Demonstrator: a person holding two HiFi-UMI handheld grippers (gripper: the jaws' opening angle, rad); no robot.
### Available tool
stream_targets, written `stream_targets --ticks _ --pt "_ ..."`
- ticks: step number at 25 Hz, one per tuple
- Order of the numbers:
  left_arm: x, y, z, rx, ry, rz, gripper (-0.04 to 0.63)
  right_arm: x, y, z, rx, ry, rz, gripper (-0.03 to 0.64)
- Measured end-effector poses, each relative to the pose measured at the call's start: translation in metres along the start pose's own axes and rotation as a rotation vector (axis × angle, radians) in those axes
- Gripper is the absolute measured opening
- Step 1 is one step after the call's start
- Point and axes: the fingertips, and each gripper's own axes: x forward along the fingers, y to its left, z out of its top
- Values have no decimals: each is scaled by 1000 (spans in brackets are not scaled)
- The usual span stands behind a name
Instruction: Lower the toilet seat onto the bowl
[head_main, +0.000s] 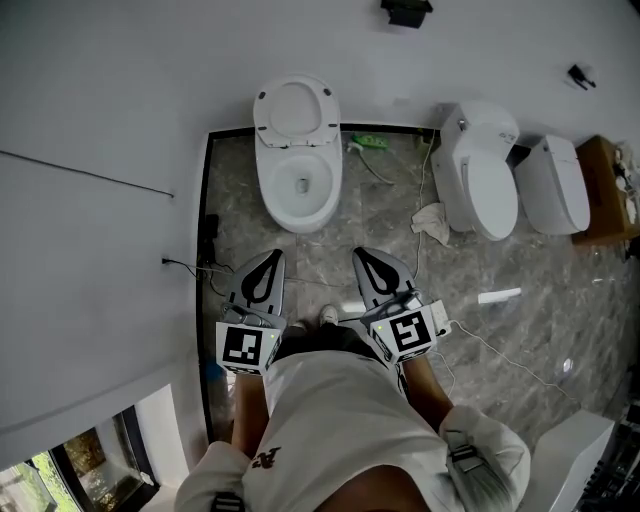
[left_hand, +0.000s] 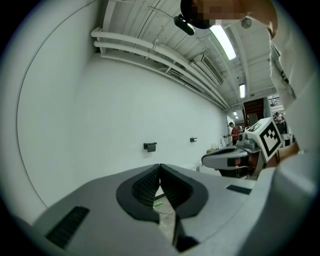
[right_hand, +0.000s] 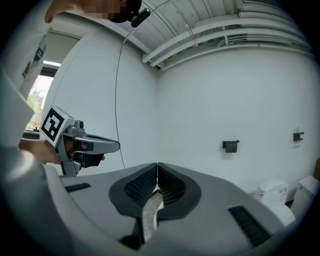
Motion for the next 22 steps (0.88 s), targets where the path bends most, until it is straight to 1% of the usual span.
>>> stream_targets --ticks 4,10,18,22 --pt "8 -2 1 2 8 9 23 -1 -9 -4 9 8 -1 21" --pt "22 1 3 15 4 -4 24 8 -20 -6 6 9 -5 21" --pt "45 26 -2 10 -7 -24 24 34 -30 -8 -2 20 -31 21" --pt "56 46 -4 2 -9 -36 25 56 -34 -7 -5 31 -50 21"
